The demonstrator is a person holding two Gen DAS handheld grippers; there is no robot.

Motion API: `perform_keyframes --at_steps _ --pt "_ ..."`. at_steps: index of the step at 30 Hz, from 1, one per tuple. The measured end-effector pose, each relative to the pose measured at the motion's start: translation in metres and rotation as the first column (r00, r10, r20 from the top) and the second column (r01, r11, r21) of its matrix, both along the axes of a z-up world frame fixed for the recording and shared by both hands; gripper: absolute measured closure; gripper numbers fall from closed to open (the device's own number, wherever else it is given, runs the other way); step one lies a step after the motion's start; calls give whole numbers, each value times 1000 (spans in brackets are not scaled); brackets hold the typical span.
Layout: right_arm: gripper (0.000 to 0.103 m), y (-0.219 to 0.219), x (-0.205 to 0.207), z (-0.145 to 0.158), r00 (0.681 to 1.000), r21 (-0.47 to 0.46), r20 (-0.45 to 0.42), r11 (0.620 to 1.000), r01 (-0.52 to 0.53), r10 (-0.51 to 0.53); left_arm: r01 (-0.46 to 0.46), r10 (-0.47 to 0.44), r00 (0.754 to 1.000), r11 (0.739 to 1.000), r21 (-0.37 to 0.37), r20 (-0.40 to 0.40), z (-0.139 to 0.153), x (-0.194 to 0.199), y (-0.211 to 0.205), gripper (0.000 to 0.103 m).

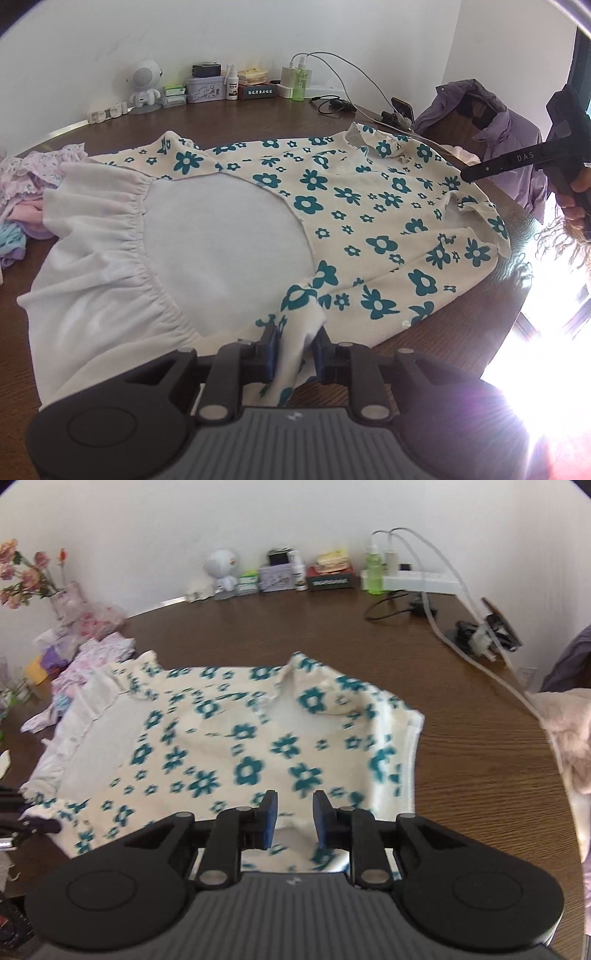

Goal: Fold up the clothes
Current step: 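Pull the hem taut with both grippers to smooth the shirt, then release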

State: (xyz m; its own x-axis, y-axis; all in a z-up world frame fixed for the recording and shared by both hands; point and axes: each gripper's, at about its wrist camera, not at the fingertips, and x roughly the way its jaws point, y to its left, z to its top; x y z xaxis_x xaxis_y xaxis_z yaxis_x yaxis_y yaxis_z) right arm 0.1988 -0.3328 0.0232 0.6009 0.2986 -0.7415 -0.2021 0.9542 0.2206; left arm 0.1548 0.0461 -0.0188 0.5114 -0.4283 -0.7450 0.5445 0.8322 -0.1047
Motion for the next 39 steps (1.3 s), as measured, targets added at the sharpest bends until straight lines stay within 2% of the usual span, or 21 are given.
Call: perform_keyframes --at_steps 4,8,10,12,14,19,24,28,31,32,33,34,35,36,37,38,39 --pt "82 39 -7 -15 989 45 -69 990 -131 134 1 -1 1000 1000 2 7 0 -1 -2 78" --pt "83 64 -17 -28 976 -27 -132 983 -179 174 0 0 1000 1000 -8 6 -1 -2 1 79" --pt "102 65 -25 -27 974 -61 -131 979 -192 183 -3 3 1000 1000 -6 12 -1 -2 2 81" --pt "103 64 -32 -26 971 -92 -137 974 -209 195 -19 19 1000 999 -25 1 -1 0 6 89" --pt "103 62 -36 -27 972 -114 -144 972 -204 187 -38 37 999 998 -53 -20 -2 3 11 91" --pt "102 52 -43 -16 980 6 -97 985 -172 172 -59 55 997 993 -98 -50 2 1 21 91" --pt "102 61 -45 -20 979 -13 -99 984 -178 176 -56 53 997 996 -68 -49 3 -6 21 97" --pt "102 64 -48 -27 979 -41 -114 984 -172 166 -65 63 997 997 -49 -45 5 -11 20 97" --pt "102 59 -54 -24 984 -26 -94 988 -155 152 -108 108 994 991 -74 3 15 -16 24 82" --pt "99 55 -58 -20 988 0 -69 990 -142 142 -123 127 991 988 -89 32 21 -21 27 69" --pt "95 52 -63 -15 991 22 -39 992 -128 128 -144 152 986 984 -104 73 27 -29 29 51" --pt "91 50 -70 -9 994 33 2 993 -111 111 -164 177 978 979 -119 114 34 -37 32 41" --pt "74 48 -78 -3 995 41 46 995 -95 93 -183 203 967 974 -135 154 40 -44 35 25" --pt "50 48 -88 2 993 40 92 996 -78 74 -205 232 952 967 -148 199 46 -54 37 17" --pt "40 49 -97 6 990 37 132 997 -62 57 -229 261 935 961 -153 240 51 -64 37 14" --pt "26 50 -105 8 985 29 169 999 -43 38 -253 285 921 956 -149 266 53 -72 35 9" --pt "20 51 -114 11 978 21 206 999 -24 19 -283 313 906 949 -141 284 54 -80 33 5"
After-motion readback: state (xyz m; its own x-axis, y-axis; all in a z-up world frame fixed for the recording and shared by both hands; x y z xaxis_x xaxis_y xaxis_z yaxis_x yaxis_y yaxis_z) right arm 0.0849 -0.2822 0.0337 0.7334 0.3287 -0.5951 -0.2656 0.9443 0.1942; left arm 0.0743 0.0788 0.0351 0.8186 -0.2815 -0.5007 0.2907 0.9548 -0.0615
